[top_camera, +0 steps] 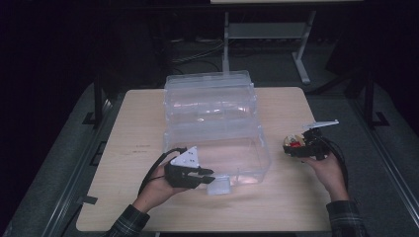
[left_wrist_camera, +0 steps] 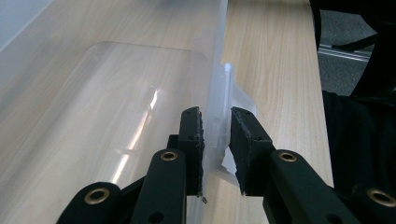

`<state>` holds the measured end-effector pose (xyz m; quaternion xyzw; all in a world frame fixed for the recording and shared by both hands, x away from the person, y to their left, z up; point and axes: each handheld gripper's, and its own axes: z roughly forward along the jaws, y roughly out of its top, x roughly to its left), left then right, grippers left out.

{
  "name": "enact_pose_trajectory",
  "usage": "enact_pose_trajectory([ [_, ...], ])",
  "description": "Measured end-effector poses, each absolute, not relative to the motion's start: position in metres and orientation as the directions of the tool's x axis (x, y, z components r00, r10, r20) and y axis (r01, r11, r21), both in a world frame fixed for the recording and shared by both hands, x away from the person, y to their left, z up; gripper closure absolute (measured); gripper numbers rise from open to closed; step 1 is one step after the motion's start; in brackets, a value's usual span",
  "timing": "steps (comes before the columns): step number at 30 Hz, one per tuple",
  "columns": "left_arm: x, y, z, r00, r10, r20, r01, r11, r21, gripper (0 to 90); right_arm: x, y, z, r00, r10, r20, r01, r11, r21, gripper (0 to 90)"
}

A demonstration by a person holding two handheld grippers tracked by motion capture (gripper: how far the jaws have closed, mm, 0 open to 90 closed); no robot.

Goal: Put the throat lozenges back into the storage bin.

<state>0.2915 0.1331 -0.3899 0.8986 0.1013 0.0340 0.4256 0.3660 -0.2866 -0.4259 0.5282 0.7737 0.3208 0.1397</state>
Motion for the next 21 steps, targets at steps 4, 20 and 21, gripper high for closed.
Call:
enact_pose_trajectory([
  [4, 0.292, 0.133, -0.39, 0.977, 0.21, -0.025, 0.153, -0.617, 0.772, 74.5, 0.364, -0.286, -0.42, -0.411, 0.903, 0.125, 0.723, 0.24, 0.648, 19.7],
  [20, 0.292, 0.133, -0.39, 0.977, 0.211, -0.027, 0.154, -0.616, 0.772, 74.5, 0.354, -0.28, -0.397, -0.462, 0.878, 0.124, 0.698, 0.274, 0.661, 19.7],
  [21, 0.292, 0.133, -0.39, 0.977, 0.21, -0.027, 0.154, -0.617, 0.772, 74.5, 0.353, -0.28, -0.396, -0.466, 0.876, 0.124, 0.696, 0.276, 0.663, 19.7],
])
